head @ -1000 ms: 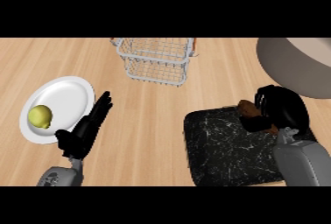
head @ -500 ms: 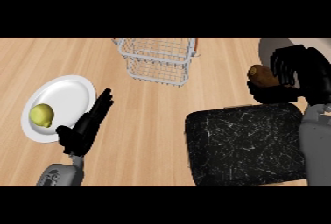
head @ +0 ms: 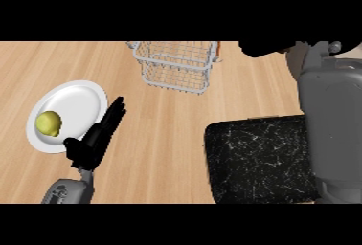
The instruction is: Pick the sweet potato from the tray and place it in the tiered basket
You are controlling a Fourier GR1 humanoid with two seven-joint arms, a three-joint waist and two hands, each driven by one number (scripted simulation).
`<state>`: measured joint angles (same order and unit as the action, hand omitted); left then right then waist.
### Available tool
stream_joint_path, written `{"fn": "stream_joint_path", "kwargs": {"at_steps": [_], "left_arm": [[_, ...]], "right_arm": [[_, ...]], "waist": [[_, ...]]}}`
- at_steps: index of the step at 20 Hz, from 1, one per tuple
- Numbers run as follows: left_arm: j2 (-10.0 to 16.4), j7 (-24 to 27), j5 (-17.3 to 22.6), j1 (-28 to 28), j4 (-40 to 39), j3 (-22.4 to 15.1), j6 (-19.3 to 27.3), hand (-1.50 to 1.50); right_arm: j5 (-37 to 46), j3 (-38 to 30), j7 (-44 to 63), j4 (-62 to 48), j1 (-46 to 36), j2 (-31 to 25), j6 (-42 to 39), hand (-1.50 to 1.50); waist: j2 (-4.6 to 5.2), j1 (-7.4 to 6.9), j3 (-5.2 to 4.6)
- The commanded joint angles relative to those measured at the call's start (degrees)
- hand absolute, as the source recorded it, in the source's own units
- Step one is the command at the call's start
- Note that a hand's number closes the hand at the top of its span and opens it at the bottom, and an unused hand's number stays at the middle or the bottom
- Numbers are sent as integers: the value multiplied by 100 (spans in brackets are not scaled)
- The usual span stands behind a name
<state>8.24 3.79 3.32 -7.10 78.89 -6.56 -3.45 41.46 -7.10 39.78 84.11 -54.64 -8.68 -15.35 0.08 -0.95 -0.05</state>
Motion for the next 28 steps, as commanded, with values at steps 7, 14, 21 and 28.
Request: {"fn": "stream_joint_path", "kwargs": {"at_steps": [7, 14, 21, 28], "left_arm": [[46, 133, -7, -78, -246, 80, -208, 0], [-72, -1, -96, 90, 155, -130, -201, 0], [-21, 41, -60, -156, -113, 22, -281, 0], [-244, 195, -225, -331, -374, -82, -152, 0]], "right_arm": [[255, -242, 5, -3013, -2156, 513, 1182, 150], [122, -522, -882, -4775, -2822, 388, 1492, 150], [208, -629, -1317, -5968, -3180, 775, 2343, 150], [-428, -1046, -1431, -6565, -3604, 866, 2633, 150]], "waist": [[53, -108, -3], [68, -207, 0], [121, -267, -5], [143, -318, -7]]}}
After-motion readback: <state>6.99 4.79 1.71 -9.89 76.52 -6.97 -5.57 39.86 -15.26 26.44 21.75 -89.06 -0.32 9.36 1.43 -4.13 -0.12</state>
